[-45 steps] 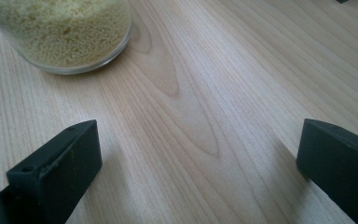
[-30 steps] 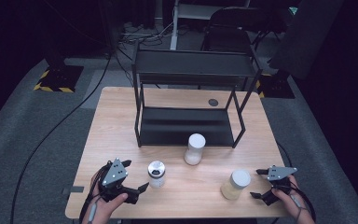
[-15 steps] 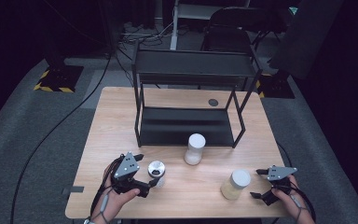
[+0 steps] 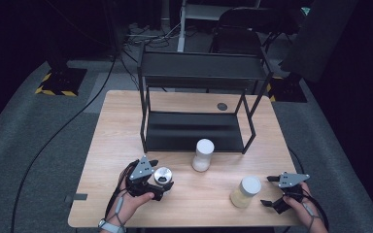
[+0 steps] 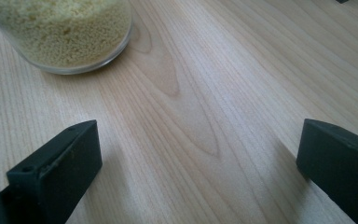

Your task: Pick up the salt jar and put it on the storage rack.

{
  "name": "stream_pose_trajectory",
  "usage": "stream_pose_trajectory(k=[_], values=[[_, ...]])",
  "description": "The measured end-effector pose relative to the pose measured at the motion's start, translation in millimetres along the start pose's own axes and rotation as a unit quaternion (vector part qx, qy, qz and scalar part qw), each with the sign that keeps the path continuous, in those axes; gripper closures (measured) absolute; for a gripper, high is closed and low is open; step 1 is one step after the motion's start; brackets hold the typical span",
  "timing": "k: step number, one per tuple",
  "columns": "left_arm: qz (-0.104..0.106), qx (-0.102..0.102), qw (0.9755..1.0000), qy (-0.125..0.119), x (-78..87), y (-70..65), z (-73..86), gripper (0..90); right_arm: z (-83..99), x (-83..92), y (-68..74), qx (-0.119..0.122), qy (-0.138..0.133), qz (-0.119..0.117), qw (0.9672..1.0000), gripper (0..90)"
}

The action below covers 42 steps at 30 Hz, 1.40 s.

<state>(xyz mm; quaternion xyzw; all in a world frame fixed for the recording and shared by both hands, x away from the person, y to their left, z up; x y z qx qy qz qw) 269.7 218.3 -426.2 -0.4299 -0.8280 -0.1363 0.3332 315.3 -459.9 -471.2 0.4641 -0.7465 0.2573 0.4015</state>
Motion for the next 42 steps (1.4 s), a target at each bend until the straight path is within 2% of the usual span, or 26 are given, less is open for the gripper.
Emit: stream_pose_trajectory(k=[4, 9, 13, 27, 31, 34, 37, 42], values=[[-0.002, -0.001, 1.0000, 0.007, -6.1, 0.6, 2.5, 9.6, 0.0, 0.0, 0.0, 0.000, 0.000, 0.000, 1.0000, 0.0], [0.007, 0.004, 0.9998, 0.017, -14.7, 3.0, 5.1, 10.5, 0.0, 0.0, 0.0, 0.000, 0.000, 0.000, 1.0000, 0.0], [0.004, 0.007, 0.9997, 0.022, -18.2, 3.4, 7.1, 10.7, 0.0, 0.1, 0.0, 0.000, 0.000, 0.000, 1.0000, 0.0], [0.006, 0.011, 0.9981, 0.061, -34.3, 4.6, 9.9, 12.5, 0.0, 0.1, 0.0, 0.000, 0.000, 0.000, 1.0000, 0.0], [0.004, 0.008, 0.9977, 0.068, -38.0, 4.3, 11.3, 16.9, -0.1, 0.2, 0.0, 0.000, 0.001, -0.001, 1.0000, 0.0], [0.005, 0.004, 0.9972, 0.074, -39.3, 4.2, 10.9, 24.2, -0.1, 0.2, 0.0, 0.001, 0.001, -0.001, 1.0000, 0.0], [-0.008, -0.006, 0.9968, 0.080, -39.0, 1.3, 9.7, 29.2, -0.1, 0.2, -0.1, 0.001, 0.001, -0.002, 1.0000, 0.0], [-0.015, -0.015, 0.9967, 0.079, -38.6, -1.6, 10.2, 30.2, -0.1, 0.2, -0.2, 0.002, 0.001, -0.002, 1.0000, 0.0]])
Point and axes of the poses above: each handheld gripper's, and its own axes: x roughly backward along the jaws, z roughly out of its underside, y roughly to its left, the point moved 3 cm from there along -x, roughly forward along the jaws, and after that the axes turned 13 degrees about y, right-handed, at the moved point
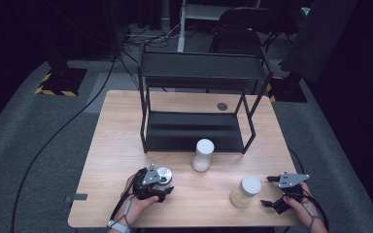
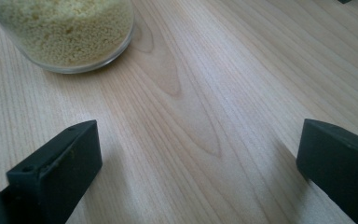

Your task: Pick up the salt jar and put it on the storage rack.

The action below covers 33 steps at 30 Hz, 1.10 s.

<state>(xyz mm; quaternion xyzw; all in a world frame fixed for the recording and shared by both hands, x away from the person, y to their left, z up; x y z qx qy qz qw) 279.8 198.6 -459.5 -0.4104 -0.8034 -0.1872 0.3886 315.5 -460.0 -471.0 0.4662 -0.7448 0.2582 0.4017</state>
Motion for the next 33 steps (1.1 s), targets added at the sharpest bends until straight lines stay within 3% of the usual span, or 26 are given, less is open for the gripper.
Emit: stream_pose_trajectory(k=[5, 8, 15, 33], values=[[0.002, -0.005, 1.0000, 0.000, 1.1, -1.5, -3.0, 30.3, 0.0, 0.0, -0.1, 0.000, 0.000, 0.000, 1.0000, 0.0], [-0.008, -0.005, 1.0000, 0.002, 6.1, -5.8, -9.3, 30.2, 0.0, 0.0, -0.2, 0.000, 0.000, 0.000, 1.0000, 0.0], [-0.005, -0.008, 0.9999, -0.003, 16.0, -4.8, -24.9, 30.3, 0.5, 0.2, -1.8, 0.005, 0.000, -0.003, 1.0000, 0.0], [-0.013, -0.018, 0.9996, -0.017, 44.7, 19.5, -66.9, 30.2, 0.5, 0.2, -1.8, 0.005, 0.000, -0.003, 1.0000, 0.0]])
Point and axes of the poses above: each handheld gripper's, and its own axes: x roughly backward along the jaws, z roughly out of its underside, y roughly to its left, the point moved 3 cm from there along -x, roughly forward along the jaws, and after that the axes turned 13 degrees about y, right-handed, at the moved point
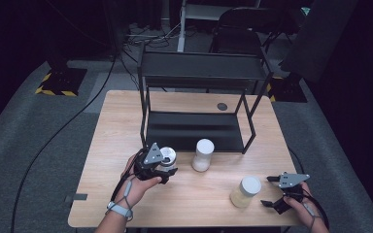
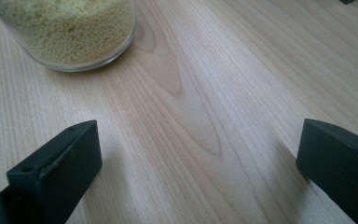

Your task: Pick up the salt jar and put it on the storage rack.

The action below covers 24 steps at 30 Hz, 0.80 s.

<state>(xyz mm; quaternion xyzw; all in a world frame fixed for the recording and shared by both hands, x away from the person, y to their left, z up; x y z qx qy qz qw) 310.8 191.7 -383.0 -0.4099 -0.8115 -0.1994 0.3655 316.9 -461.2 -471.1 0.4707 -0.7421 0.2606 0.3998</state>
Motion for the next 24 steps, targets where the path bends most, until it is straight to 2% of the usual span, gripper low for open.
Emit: stream_pose_trajectory(k=[12, 24], values=[[-0.004, 0.002, 1.0000, -0.005, 1.7, 24.9, -30.1, 30.2, 0.1, -0.1, 0.2, 0.000, 0.000, 0.000, 1.0000, 0.0], [-0.024, 0.012, 0.9996, -0.008, -17.8, 46.0, -49.2, 30.2, 0.1, -0.1, 0.2, 0.000, 0.000, 0.000, 1.0000, 0.0]])
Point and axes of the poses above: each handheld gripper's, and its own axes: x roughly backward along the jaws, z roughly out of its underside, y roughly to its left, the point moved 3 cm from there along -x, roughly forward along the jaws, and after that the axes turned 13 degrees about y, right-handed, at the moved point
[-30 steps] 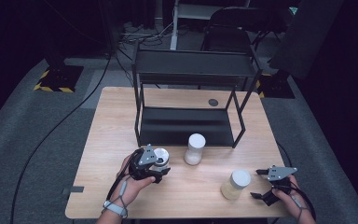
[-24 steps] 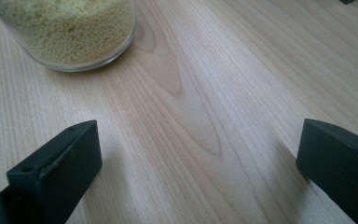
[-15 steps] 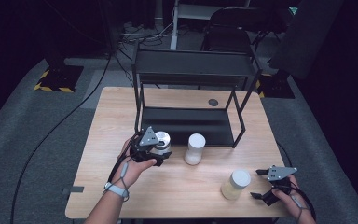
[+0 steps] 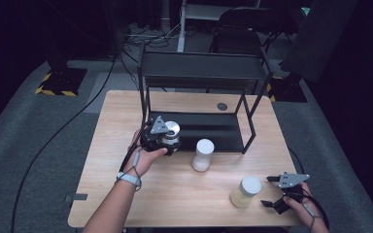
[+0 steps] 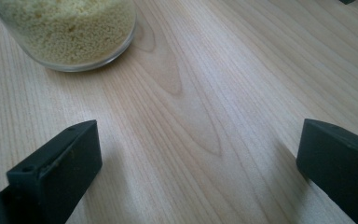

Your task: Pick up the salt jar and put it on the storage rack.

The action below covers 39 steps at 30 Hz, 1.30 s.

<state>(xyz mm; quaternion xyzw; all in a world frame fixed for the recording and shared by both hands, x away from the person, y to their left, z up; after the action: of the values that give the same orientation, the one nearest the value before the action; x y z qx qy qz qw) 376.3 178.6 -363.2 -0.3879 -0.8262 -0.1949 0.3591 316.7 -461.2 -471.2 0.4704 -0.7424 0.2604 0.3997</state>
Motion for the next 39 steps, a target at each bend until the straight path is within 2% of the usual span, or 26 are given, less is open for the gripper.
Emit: stream_pose_trajectory(k=[6, 11, 16, 18, 22, 30, 39], values=[[-0.003, 0.002, 1.0000, 0.003, -9.2, 11.3, -9.2, 30.2, 0.0, 0.0, 0.0, 0.000, 0.000, 0.000, 1.0000, 0.0], [0.003, 0.008, 1.0000, 0.005, -21.2, 21.8, -15.1, 30.2, 0.0, 0.0, -0.1, 0.000, 0.000, 0.000, 1.0000, 0.0], [0.001, 0.007, 0.9998, 0.018, -37.0, 27.1, -20.4, 30.2, 0.0, 0.0, -0.1, 0.000, 0.000, 0.000, 1.0000, 0.0], [0.005, 0.012, 0.9998, 0.016, -43.7, 29.9, -20.0, 30.2, 0.0, 0.0, 0.0, 0.000, 0.000, 0.000, 1.0000, 0.0], [0.004, 0.015, 0.9995, 0.029, -56.6, 35.0, -21.5, 30.2, 0.0, 0.0, 0.0, 0.000, 0.000, 0.000, 1.0000, 0.0], [0.013, 0.025, 0.9992, 0.030, -75.5, 47.6, -15.8, 30.2, -0.1, 0.1, -0.1, 0.000, 0.000, 0.000, 1.0000, 0.0], [0.013, 0.030, 0.9986, 0.042, -87.8, 48.0, -14.7, 30.2, -0.1, 0.1, -0.1, 0.000, 0.000, 0.000, 1.0000, 0.0]])
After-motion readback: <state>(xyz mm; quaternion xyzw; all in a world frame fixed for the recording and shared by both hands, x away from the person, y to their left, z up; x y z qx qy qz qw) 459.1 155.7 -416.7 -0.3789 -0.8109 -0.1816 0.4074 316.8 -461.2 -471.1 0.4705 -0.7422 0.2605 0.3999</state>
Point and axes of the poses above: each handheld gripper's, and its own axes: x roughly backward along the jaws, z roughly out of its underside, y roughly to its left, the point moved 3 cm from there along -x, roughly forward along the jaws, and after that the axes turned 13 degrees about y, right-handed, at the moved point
